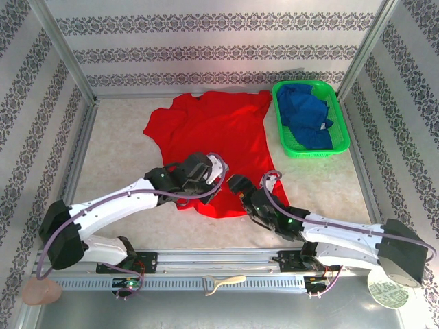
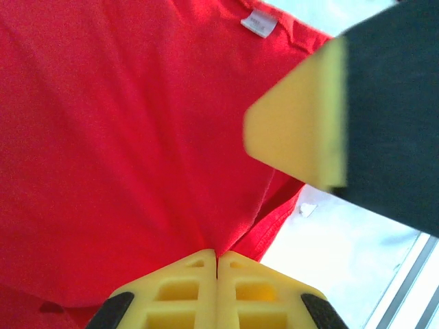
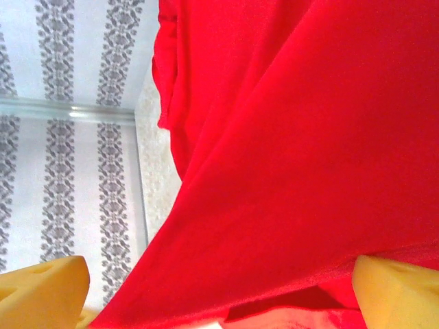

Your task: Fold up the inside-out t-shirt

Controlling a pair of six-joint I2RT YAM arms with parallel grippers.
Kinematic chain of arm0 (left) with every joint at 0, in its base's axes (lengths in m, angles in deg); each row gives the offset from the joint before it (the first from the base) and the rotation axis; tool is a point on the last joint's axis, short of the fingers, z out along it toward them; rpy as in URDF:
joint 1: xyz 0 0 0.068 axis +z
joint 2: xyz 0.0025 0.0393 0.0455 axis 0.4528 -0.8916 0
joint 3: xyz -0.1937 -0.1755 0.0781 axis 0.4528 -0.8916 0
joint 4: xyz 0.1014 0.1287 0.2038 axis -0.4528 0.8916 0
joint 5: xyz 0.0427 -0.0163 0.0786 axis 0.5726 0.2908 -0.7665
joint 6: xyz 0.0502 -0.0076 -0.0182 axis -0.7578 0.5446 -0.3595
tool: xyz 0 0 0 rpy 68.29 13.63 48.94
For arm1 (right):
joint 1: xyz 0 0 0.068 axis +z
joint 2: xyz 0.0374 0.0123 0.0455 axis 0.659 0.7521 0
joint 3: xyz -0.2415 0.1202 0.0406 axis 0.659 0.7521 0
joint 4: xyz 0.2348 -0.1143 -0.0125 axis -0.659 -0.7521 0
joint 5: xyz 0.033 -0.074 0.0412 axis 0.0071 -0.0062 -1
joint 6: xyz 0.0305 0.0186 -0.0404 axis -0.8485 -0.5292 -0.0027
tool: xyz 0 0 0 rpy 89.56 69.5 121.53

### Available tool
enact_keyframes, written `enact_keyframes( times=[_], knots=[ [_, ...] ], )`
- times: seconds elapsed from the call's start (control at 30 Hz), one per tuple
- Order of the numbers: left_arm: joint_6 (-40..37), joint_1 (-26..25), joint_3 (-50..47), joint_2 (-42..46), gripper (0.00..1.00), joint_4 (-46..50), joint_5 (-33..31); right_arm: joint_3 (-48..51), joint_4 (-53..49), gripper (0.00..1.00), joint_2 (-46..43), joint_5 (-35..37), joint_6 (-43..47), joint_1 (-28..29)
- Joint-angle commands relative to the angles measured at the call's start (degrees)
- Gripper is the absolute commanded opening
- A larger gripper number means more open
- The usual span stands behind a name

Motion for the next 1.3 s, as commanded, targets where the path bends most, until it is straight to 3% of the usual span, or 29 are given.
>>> enact_keyframes(
  times=[0.0,0.13,0.23,0.27,0.37,0.4,0.43,0.5,0.6,0.8,1.03,1.13,1.17,1.23,1.27],
  knots=[
    [1.6,-1.6,-0.4,2.9,0.0,-2.0,0.3,-1.8,6.8,0.98,3.4,4.3,-5.0,0.3],
    [1.4,-2.5,-0.2,4.0,0.0,-1.9,1.1,-2.5,12.3,0.96,8.5,3.7,-7.3,0.1],
    [0.8,-2.6,-0.5,3.8,0.0,-1.4,1.9,-2.7,16.4,0.81,11.5,3.1,-7.7,-0.7],
    [0.5,-2.7,-1.1,3.8,0.0,-1.4,2.2,-2.8,17.7,0.69,12.4,2.7,-7.7,-1.2],
    [0.0,-2.7,-3.5,4.1,0.0,-2.2,0.9,-2.6,20.3,0.13,13.2,0.9,-7.3,-2.9],
    [-0.1,-2.7,-4.6,4.3,0.05,-2.9,-0.2,-2.5,20.5,0.03,13.0,0.4,-6.8,-3.3],
    [-0.3,-2.8,-5.6,4.6,0.14,-3.6,-1.2,-2.7,20.4,0.0,12.6,-0.2,-6.3,-3.6],
    [-0.6,-2.8,-7.7,5.3,0.46,-5.6,-3.1,-2.9,19.3,0.0,11.3,-0.6,-5.1,-3.9],
    [-1.2,-3.2,-10.6,6.0,0.69,-8.7,-5.3,-3.0,18.2,0.0,9.7,-0.7,-4.1,-4.1],
    [-5.6,-10.3,-14.8,4.8,0.83,-16.0,-15.6,-3.3,17.9,0.0,9.1,-1.8,-3.4,-4.4],
    [-5.7,-12.1,-15.7,-3.3,0.86,-25.2,-24.8,-3.7,18.1,0.0,9.0,-2.7,-3.4,-4.4],
    [-6.9,-11.9,-13.8,-8.7,0.85,-27.8,-31.7,-3.2,18.1,0.0,8.3,-2.7,-3.4,-4.4],
    [-7.4,-11.4,-13.1,-10.4,0.8,-28.7,-33.6,-3.0,18.1,0.0,7.7,-2.7,-3.3,-4.4],
    [-8.6,-9.8,-11.9,-11.9,0.4,-29.9,-33.3,-2.1,18.1,0.0,6.5,-2.4,-3.0,-4.5],
    [-9.0,-8.7,-11.1,-11.7,0.13,-29.7,-32.4,-1.4,18.2,0.14,5.7,-2.4,-2.7,-4.6]
  ],
)
